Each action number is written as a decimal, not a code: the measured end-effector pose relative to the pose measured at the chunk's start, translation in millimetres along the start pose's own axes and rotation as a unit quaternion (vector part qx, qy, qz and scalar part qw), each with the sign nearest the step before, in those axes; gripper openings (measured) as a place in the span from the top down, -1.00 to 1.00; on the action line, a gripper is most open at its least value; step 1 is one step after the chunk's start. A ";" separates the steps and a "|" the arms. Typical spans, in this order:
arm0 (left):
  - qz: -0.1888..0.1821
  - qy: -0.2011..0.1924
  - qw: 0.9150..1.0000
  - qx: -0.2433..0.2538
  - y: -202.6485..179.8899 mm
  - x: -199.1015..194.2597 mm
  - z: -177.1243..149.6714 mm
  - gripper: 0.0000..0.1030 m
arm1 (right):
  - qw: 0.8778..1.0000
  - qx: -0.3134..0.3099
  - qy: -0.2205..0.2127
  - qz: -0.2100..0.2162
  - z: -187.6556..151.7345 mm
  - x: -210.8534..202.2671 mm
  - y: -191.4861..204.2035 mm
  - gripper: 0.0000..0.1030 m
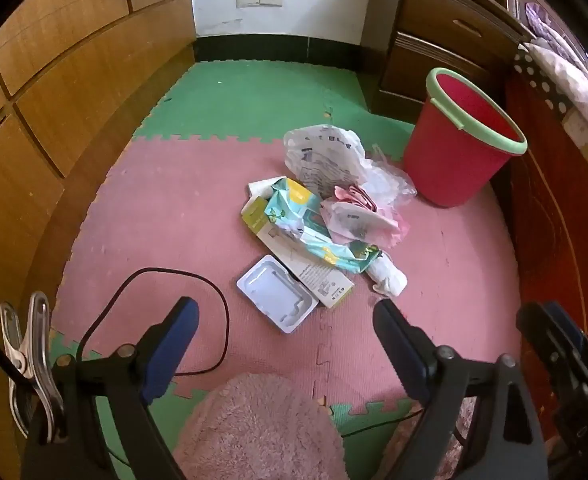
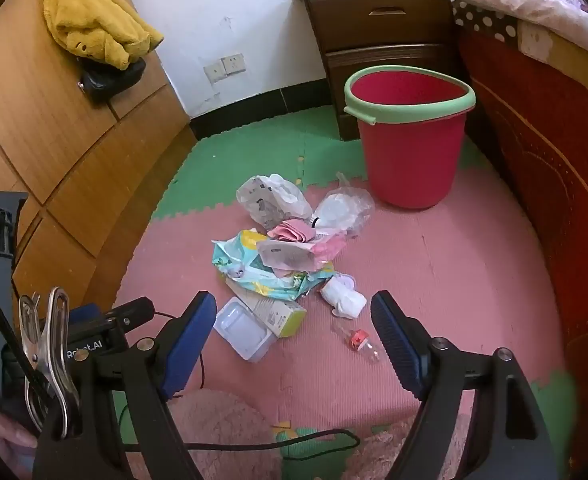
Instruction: Collect trash
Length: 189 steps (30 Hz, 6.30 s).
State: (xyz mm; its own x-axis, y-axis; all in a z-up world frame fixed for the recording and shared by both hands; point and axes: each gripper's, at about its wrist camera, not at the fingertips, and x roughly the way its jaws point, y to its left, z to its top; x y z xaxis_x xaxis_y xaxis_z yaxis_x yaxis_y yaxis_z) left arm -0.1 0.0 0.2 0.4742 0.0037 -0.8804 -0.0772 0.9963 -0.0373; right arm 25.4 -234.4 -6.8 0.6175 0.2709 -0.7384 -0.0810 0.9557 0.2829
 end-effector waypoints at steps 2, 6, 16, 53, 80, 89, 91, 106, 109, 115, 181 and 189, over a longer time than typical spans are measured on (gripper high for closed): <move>0.000 -0.001 1.000 -0.001 0.4 -0.2 -0.1 -0.79 | 1.000 -0.001 0.002 0.000 0.2 -0.5 0.2 -0.59; 0.001 -0.001 1.000 -0.006 2.7 0.0 -1.2 -0.79 | 1.000 -0.003 0.002 0.000 -1.2 -2.7 2.7 -0.58; 0.002 0.003 1.000 0.002 -2.1 2.4 -4.0 -0.79 | 1.000 0.006 0.013 0.002 -2.6 2.9 -3.0 -0.58; 0.001 0.006 1.000 0.002 0.7 1.7 -3.8 -0.79 | 1.000 0.012 0.020 0.002 -10.0 6.1 -3.7 -0.58; 0.002 0.008 1.000 0.003 1.6 3.8 -5.6 -0.79 | 1.000 0.015 0.023 0.003 -7.7 6.7 -4.9 -0.58; 0.002 0.010 1.000 0.003 11.0 8.5 -17.2 -0.79 | 1.000 0.017 0.023 0.005 -8.5 6.0 -4.5 -0.58; 0.002 0.010 1.000 0.004 11.5 9.2 -18.3 -0.79 | 1.000 0.018 0.023 0.005 -9.4 6.6 -3.9 -0.59; 0.007 0.032 0.999 0.009 25.1 32.1 -11.1 -0.79 | 0.999 0.015 0.028 -0.006 -6.5 18.9 -15.4 -0.59; 0.012 0.043 0.999 0.003 33.1 43.0 -9.5 -0.79 | 0.999 0.013 0.032 -0.011 -5.6 26.1 -19.8 -0.58; 0.024 0.067 0.997 -0.007 46.6 70.0 -6.0 -0.79 | 0.999 0.006 0.051 -0.016 -5.8 46.2 -27.1 -0.58; 0.046 0.259 0.961 -0.086 59.5 316.2 -29.5 -0.38 | 0.964 -0.090 0.238 -0.072 -40.9 311.0 -62.0 0.15; 0.044 0.251 0.963 -0.089 66.4 301.9 -25.7 0.28 | 0.964 -0.079 0.241 -0.079 -44.2 306.7 -62.6 0.41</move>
State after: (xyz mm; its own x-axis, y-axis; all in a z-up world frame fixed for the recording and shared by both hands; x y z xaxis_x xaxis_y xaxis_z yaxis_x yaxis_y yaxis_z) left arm 115.4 65.0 -280.2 -0.0205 0.0017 -0.9998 -0.2684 0.9633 0.0071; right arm 185.2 -206.1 -278.0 0.1989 0.1051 -0.9744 -0.1578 0.9847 0.0740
